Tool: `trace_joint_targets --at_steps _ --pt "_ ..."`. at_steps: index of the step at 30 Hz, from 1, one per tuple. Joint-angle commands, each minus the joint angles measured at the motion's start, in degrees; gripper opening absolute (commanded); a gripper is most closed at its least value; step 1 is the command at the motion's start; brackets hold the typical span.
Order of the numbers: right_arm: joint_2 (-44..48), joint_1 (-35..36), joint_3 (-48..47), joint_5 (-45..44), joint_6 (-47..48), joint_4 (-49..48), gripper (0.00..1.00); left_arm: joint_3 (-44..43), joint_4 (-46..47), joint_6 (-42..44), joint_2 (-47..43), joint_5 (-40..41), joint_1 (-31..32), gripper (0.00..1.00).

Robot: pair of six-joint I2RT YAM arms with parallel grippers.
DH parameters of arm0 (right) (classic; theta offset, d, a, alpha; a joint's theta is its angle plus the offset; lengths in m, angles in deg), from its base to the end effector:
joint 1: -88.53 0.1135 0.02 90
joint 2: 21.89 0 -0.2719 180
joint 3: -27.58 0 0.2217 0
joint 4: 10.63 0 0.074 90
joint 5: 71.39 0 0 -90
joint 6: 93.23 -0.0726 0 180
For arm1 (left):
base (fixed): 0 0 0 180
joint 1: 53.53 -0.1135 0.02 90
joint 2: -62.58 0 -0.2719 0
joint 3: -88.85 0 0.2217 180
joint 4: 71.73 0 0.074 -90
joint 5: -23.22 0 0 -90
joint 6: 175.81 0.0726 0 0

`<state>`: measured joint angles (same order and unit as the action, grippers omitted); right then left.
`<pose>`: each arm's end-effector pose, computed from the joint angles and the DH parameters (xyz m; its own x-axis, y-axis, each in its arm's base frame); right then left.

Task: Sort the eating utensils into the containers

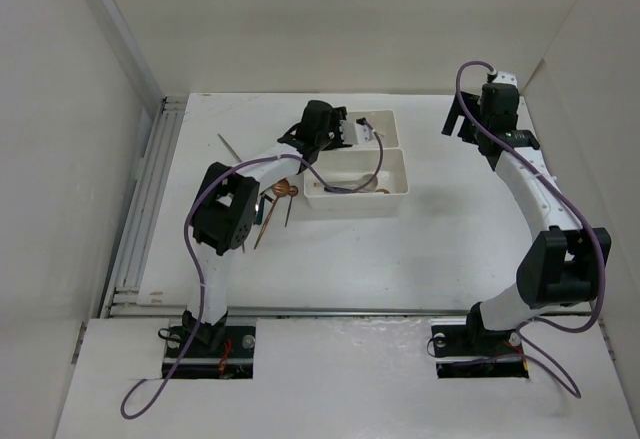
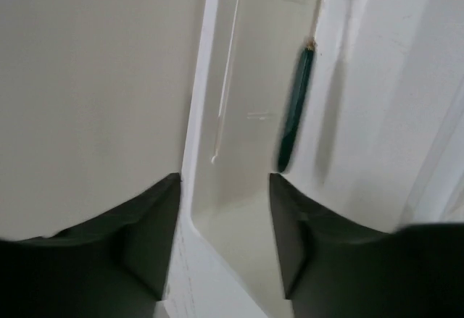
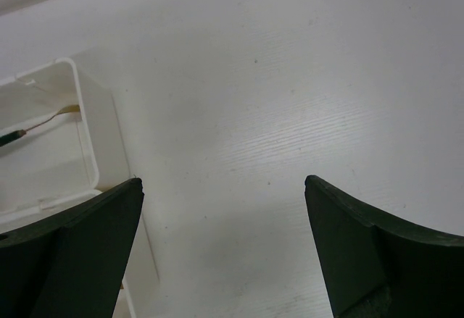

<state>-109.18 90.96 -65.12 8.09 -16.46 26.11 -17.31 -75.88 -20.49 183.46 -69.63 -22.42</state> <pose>0.3523 0.0017 0.3304 -0.4796 0.2049 -0.8532 0.2300 0.9677 0.1031 0.4370 -0.2679 0.2431 0.3899 0.8247 -0.4097 0.4839 0.1951 0.8531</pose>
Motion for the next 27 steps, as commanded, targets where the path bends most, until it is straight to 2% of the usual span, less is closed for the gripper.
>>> trace_joint_targets --at_steps 1,4,6,9,11,12,13,14,18,20,23,24,27 --pt "0.80 0.02 -2.29 -0.64 0.67 -0.91 0.97 0.28 3.04 -1.07 -3.63 1.09 -0.18 0.53" --pt "1.33 0.55 -2.29 -0.64 1.19 -0.91 0.97 0.89 3.56 -1.07 -4.77 2.58 -0.18 0.64" --pt "1.85 1.07 -2.29 -0.64 1.19 -0.91 0.97 0.89 5.05 -3.17 -5.66 4.16 -0.18 0.65" --pt "1.86 1.69 -1.67 -0.64 1.19 -1.43 0.97 -3.48 4.98 -13.08 -7.85 7.68 -0.70 0.71" --pt "1.86 2.22 -1.67 -0.64 1.19 -1.44 0.97 -12.08 -1.15 -21.68 -7.85 9.09 -3.84 0.73" --pt "1.86 3.00 -1.67 -0.64 1.19 -1.96 0.97 -15.85 -5.27 -29.90 -7.24 9.09 -5.43 0.73" --pt "1.33 3.88 -1.67 -0.64 0.67 -1.96 0.97 -22.94 -9.57 -32.94 -6.45 7.79 -7.28 0.71" --pt "0.81 3.89 -1.67 -0.12 0.67 -2.49 0.97 -26.06 -17.45 -35.32 -4.62 5.08 -9.30 0.70" --pt "-0.69 6.70 -2.19 1.03 0.05 -3.02 0.97 -34.96 -33.49 -42.54 -0.48 -4.23 -23.42 0.62" --pt "-2.44 8.19 -2.81 1.03 -0.56 -2.32 0.97 -34.96 -38.25 -49.19 -0.47 -5.58 -26.88 0.58" --pt "-3.15 10.03 -3.43 -0.11 -1.09 -1.79 0.97 -25.24 -43.54 -54.76 -2.31 -6.11 -30.93 0.48" --pt "-3.68 10.83 -3.95 -0.11 -1.09 -1.79 0.97 -17.99 -44.15 -57.56 -4.06 -6.11 -32.16 0.43" --pt "-4.91 11.54 -4.57 -0.11 -2.23 -1.79 0.97 -7.66 -44.16 -58.99 -6.53 -6.64 -32.96 0.39"
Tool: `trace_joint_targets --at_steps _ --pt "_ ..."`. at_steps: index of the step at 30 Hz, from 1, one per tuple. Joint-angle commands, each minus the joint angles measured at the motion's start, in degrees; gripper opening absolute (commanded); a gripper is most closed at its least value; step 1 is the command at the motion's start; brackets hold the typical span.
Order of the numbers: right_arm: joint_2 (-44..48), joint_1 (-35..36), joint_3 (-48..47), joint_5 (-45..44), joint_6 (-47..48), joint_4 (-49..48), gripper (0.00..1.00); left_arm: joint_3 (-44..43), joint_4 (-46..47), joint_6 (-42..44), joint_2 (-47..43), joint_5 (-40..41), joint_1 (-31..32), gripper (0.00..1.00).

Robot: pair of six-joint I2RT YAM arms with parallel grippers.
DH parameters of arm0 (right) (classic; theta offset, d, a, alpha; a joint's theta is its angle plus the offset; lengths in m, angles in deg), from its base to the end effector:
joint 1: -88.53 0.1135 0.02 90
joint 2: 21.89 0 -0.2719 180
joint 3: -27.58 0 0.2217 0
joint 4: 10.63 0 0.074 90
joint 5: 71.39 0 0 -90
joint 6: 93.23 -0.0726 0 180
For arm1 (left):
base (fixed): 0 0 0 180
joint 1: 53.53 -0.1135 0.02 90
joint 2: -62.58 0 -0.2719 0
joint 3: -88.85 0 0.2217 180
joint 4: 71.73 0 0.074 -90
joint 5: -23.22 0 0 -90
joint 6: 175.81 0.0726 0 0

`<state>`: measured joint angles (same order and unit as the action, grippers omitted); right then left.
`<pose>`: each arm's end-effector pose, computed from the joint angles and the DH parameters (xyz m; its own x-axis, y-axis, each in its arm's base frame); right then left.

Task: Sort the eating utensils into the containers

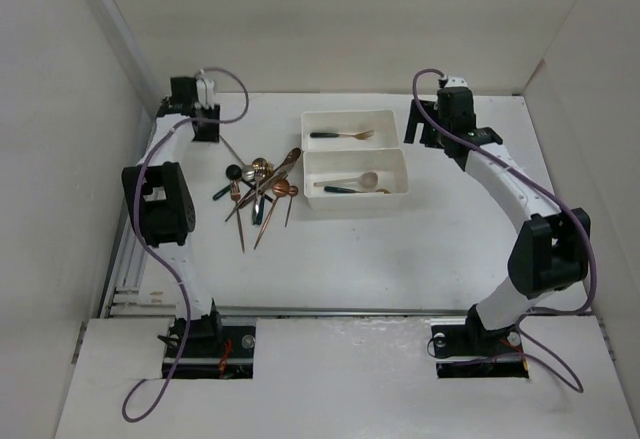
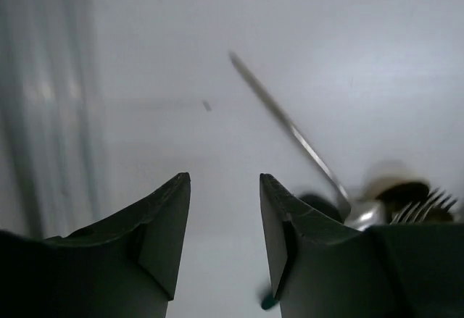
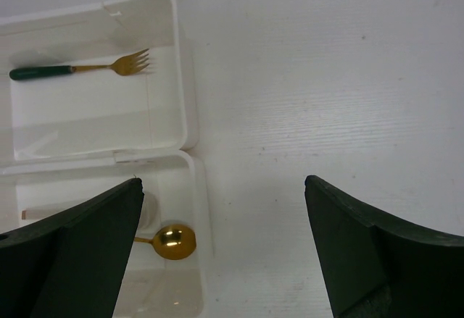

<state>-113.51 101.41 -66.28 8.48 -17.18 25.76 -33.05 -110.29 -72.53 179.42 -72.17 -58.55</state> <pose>0.3631 0.0699 0.3123 -0.5498 0.1177 -0.8270 0.0567 0.9930 0.1037 0.4843 0.0357 0.2949 -0.5372 0.1824 -0.8235 0.1175 0.9830 0.1411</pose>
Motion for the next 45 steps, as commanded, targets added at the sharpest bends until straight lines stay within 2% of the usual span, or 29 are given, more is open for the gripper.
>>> trace_joint_targets --at_steps 1,5,8,14,21,25,29,34,35,36,39,45 --pt "-0.58 1.79 -3.41 -1.03 -1.51 -0.92 0.97 13.24 -8.54 -6.95 -3.71 -2.63 3.17 0.39" --pt "-1.29 3.38 -4.55 -2.69 -2.04 0.23 0.97 21.54 -4.84 -3.97 -7.22 1.51 3.17 0.37" --pt "-1.29 5.65 -4.56 -5.33 -2.04 1.63 0.97 25.31 -3.35 -2.91 -11.17 -0.23 3.17 0.37" --pt "-1.29 6.89 -4.03 -9.21 -2.04 2.87 0.97 29.28 -5.45 -3.43 -13.12 -1.29 4.31 0.37" --pt "0.47 7.42 -2.27 -9.21 -2.04 2.87 0.97 31.92 -6.59 -3.43 -14.18 -0.76 7.12 0.41" --pt "1.52 7.42 -1.75 -10.44 -2.04 3.48 0.97 33.41 -8.52 -0.72 -14.80 0.64 9.32 0.31" --pt "2.14 7.42 -0.60 -11.05 -2.04 3.48 0.97 35.18 -9.05 -0.18 -15.41 0.11 9.85 0.31" --pt "3.36 7.42 -0.07 -11.58 -2.04 3.48 0.97 37.29 -9.05 -0.18 -14.09 4.77 10.47 0.31" --pt "3.37 7.42 -0.07 -11.58 -2.04 3.48 0.97 37.29 -9.05 -0.18 -14.09 4.77 10.47 0.31" --pt "3.89 7.42 0.45 -12.10 -2.04 3.48 0.97 37.29 -9.05 -0.88 -14.09 4.77 9.77 0.26" --pt "3.90 7.42 0.45 -12.11 -2.04 3.48 0.97 36.76 -10.28 -1.50 -14.09 2.23 8.01 0.26" --pt "3.90 7.42 0.45 -12.72 -2.04 3.48 0.97 36.76 -10.99 -0.36 -15.94 -1.12 8.53 0.27"
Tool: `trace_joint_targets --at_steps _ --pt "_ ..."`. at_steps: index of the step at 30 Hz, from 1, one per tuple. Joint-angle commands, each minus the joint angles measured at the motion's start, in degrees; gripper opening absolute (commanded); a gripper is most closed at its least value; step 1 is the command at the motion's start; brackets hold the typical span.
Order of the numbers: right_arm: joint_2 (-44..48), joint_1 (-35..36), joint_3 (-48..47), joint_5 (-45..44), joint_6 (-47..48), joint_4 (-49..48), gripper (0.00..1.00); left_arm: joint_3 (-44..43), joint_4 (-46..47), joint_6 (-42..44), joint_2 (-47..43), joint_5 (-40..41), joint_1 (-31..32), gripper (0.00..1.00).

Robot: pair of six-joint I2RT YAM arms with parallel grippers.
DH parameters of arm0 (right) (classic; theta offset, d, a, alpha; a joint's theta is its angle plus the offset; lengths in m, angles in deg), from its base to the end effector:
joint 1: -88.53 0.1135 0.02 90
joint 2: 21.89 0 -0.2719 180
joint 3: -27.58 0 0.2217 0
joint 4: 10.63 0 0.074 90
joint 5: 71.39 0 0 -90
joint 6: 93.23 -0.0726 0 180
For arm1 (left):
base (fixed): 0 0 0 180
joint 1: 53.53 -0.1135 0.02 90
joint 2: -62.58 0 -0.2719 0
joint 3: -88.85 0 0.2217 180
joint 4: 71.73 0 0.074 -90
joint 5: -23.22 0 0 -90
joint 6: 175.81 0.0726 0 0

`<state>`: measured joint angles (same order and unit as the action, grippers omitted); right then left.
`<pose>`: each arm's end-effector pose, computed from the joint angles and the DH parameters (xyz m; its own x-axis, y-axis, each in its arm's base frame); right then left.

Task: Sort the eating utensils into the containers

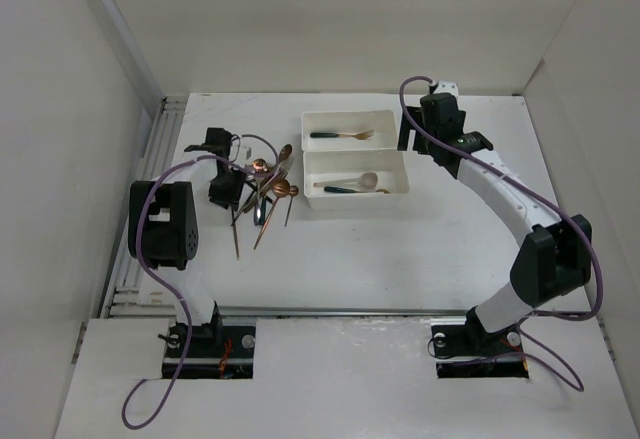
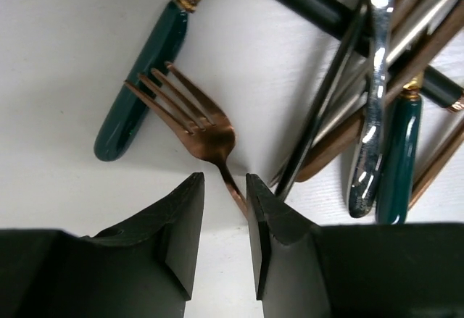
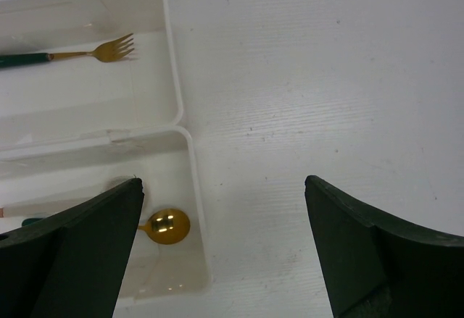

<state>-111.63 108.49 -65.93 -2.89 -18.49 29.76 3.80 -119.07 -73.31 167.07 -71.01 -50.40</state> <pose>0.3414 0.0957 0.3155 -0.5517 0.0602 -0.8319 0.1079 0.9942 0.0003 0.3540 -0.0247 0.1684 -0.8778 0.2642 -0.3996 0.2801 0.9598 0.0192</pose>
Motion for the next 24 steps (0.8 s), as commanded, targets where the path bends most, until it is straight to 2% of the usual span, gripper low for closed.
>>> trace_joint_targets --at_steps 1,4,6,10,15,16,19,20,21,24 --pt "2.54 0.34 0.63 -1.36 -0.73 -0.52 0.97 -0.09 -1.50 0.43 -4.37 -2.27 0.38 0.27" --pt "2.55 0.34 0.63 -1.36 -0.73 -0.52 0.97 0.95 -1.58 0.95 -2.73 3.67 1.70 0.28" --pt "3.16 0.34 0.63 -1.36 -0.21 -0.52 0.97 0.96 -3.15 0.96 -1.67 4.22 1.70 0.28" --pt "3.78 0.34 1.68 -1.88 -0.20 -0.52 0.97 0.96 -8.08 -0.27 -0.25 2.30 1.08 0.34" --pt "4.30 0.34 1.69 -2.41 -0.20 -0.52 0.97 -0.18 -11.43 -1.07 1.95 0.89 1.08 0.34" --pt "4.30 0.34 2.30 -2.41 -0.20 -0.52 0.97 -0.18 -10.30 -1.59 3.17 0.89 1.08 0.33" --pt "4.83 0.34 2.30 -2.41 -0.20 -0.52 0.97 -0.70 -9.06 -2.29 4.93 -1.04 0.56 0.18" --pt "4.83 0.34 2.30 -2.41 -0.20 -0.52 0.97 -0.71 -9.06 -2.30 6.07 -2.87 -0.23 0.06" --pt "4.83 0.34 2.30 -2.41 -0.20 -0.52 0.97 -1.40 -8.53 -3.17 6.60 -3.59 -0.24 0.00" --pt "6.14 0.34 3.44 -3.03 -0.20 -0.52 0.97 -1.94 -8.01 -3.70 7.13 -5.26 -1.64 0.00"
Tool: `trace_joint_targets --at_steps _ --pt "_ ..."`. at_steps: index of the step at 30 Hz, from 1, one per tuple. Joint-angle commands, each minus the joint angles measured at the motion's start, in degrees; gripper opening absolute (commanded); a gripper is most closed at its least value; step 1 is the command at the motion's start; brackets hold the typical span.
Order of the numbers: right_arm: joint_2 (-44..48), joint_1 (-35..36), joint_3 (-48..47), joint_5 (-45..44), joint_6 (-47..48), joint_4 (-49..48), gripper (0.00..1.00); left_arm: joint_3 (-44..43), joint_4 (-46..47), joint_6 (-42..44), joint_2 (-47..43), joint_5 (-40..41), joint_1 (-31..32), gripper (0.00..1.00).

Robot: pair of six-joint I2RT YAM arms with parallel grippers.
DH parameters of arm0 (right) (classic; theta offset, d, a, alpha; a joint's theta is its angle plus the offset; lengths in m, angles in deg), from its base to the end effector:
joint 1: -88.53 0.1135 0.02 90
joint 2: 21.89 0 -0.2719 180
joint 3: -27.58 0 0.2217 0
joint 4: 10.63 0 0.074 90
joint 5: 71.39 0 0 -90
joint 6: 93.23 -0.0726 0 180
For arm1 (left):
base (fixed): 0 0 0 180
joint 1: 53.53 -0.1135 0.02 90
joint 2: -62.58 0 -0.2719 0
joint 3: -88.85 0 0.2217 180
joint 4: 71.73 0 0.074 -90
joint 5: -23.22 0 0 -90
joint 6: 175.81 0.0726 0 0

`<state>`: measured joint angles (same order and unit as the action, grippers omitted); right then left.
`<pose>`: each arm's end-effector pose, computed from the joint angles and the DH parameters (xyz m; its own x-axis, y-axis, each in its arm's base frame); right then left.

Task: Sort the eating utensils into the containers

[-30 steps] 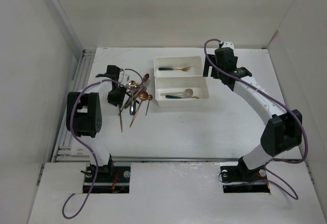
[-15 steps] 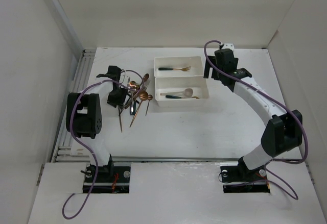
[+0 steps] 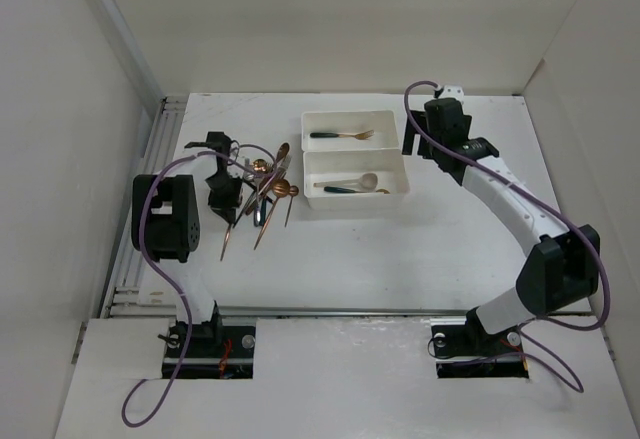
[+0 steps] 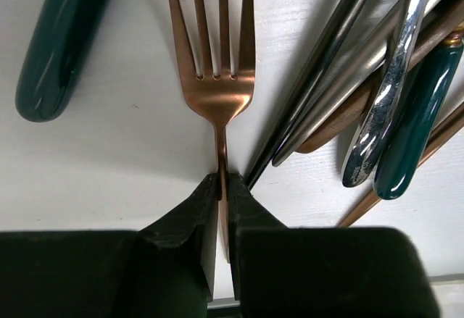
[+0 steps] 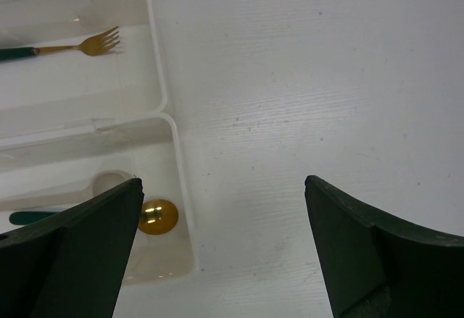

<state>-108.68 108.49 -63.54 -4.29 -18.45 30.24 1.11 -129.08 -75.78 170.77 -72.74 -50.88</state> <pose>0.3283 0.0892 0.3178 -0.5454 0.0592 -0.8361 0.1270 0.9918 -0.0126 0.3428 -0.0234 0.1514 -0.9496 0.2174 -0.2258 0.2369 0.9695 -0.0631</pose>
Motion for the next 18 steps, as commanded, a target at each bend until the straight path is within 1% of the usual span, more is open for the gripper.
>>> trace_joint_targets --at_steps 1,4,8,9,12,13,15,16,17,18 --pt "3.72 0.34 1.06 -1.63 -0.25 -1.00 0.97 0.75 2.01 -1.23 1.87 -4.15 -1.16 0.00" --pt "4.25 0.34 1.68 -2.15 -0.25 -1.00 0.97 -0.12 0.96 -0.53 -0.77 -4.15 -1.16 0.00" --pt "4.25 0.34 1.68 -2.15 -0.25 -2.31 0.97 -6.62 0.34 2.72 -5.69 -1.70 -1.16 0.00" --pt "4.25 0.34 1.68 -1.63 -0.25 -3.10 0.97 -9.94 0.34 4.03 -6.66 -1.08 -1.16 0.00" --pt "3.20 0.34 1.68 -0.49 -0.25 -4.60 0.97 -15.92 2.62 6.41 -10.00 0.76 0.32 0.00" --pt "2.42 0.34 0.98 -0.48 0.36 -5.47 0.97 -16.99 5.15 8.59 -11.05 2.25 1.46 0.00" --pt "1.88 0.34 -0.60 0.13 0.37 -6.09 0.97 -17.71 9.37 11.50 -11.93 4.10 5.85 0.00" --pt "0.49 -0.19 -1.22 0.13 0.98 -6.71 0.97 -17.71 14.96 13.43 -11.94 5.33 7.70 0.00" --pt "0.47 -0.19 -1.83 0.65 1.51 -6.71 0.97 -17.10 18.24 17.97 -11.94 8.04 11.72 0.00" --pt "-0.40 -0.89 -3.06 0.66 1.51 -7.23 0.97 -16.57 21.66 20.54 -11.94 9.11 13.67 0.00"
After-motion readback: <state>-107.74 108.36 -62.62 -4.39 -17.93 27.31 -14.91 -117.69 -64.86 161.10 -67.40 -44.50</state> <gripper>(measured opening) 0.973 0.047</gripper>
